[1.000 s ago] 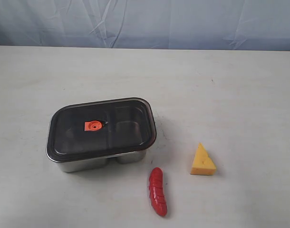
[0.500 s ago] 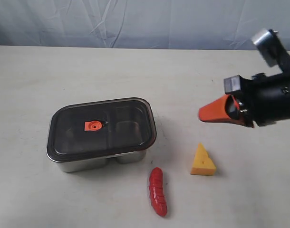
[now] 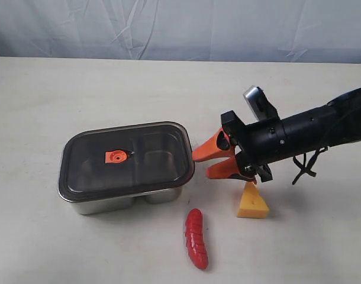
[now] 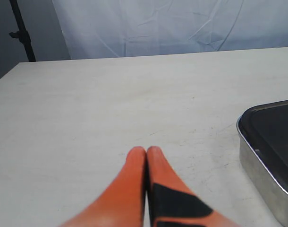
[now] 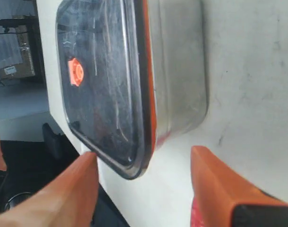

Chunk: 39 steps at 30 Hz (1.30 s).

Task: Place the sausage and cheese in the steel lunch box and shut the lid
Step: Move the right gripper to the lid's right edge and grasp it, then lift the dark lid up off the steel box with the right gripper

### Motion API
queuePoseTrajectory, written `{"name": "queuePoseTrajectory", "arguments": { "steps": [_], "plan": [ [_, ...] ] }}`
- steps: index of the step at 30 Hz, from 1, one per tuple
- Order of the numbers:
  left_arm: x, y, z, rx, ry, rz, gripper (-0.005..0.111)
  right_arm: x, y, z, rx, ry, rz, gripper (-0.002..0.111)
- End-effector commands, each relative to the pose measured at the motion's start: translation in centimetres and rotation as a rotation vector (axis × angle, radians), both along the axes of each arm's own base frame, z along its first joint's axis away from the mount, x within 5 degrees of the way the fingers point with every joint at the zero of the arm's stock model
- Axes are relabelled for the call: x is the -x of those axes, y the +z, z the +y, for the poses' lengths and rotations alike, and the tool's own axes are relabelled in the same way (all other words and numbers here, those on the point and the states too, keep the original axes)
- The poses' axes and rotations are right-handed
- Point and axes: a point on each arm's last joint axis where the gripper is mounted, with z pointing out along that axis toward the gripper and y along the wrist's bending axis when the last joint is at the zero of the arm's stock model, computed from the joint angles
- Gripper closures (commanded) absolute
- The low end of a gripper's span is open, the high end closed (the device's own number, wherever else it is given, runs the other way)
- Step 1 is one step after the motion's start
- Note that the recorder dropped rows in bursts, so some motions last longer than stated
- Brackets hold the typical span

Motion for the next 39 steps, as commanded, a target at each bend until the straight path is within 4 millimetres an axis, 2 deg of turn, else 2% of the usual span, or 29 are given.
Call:
{"name": "queuePoseTrajectory", "arguments": {
  "steps": [1,6,15,17,22,28,31,39],
  "plan": [
    [0.0,0.0,0.0,-0.003,0.005,-0.012,0.107,0.0,-0.3,1.1,0.052,-0.013,-0.047,0.052],
    [0.0,0.0,0.0,-0.003,0.005,-0.012,0.107,0.0,-0.1,1.7,0.026,-0.049,-0.036,0.052],
    [0.0,0.0,0.0,-0.003,0.005,-0.012,0.107,-0.2,-0.2,1.7,0.041,-0.074,-0.043,0.053],
    [0.0,0.0,0.0,-0.003,0.005,-0.012,0.107,-0.2,-0.2,1.7,0.036,-0.076,-0.041,0.058],
    [0.0,0.0,0.0,-0.003,0.005,-0.012,0.107,0.0,-0.2,2.2,0.031,-0.07,-0.038,0.08],
    [0.0,0.1,0.0,-0.003,0.005,-0.016,0.107,0.7,-0.2,3.1,0.03,-0.039,-0.039,0.094],
    [0.0,0.1,0.0,-0.003,0.005,-0.016,0.107,0.7,-0.1,3.1,0.024,-0.034,-0.036,0.108],
    [0.0,0.1,0.0,-0.003,0.005,-0.016,0.107,1.0,0.3,3.2,-0.007,-0.012,-0.028,0.109]
  ]
}}
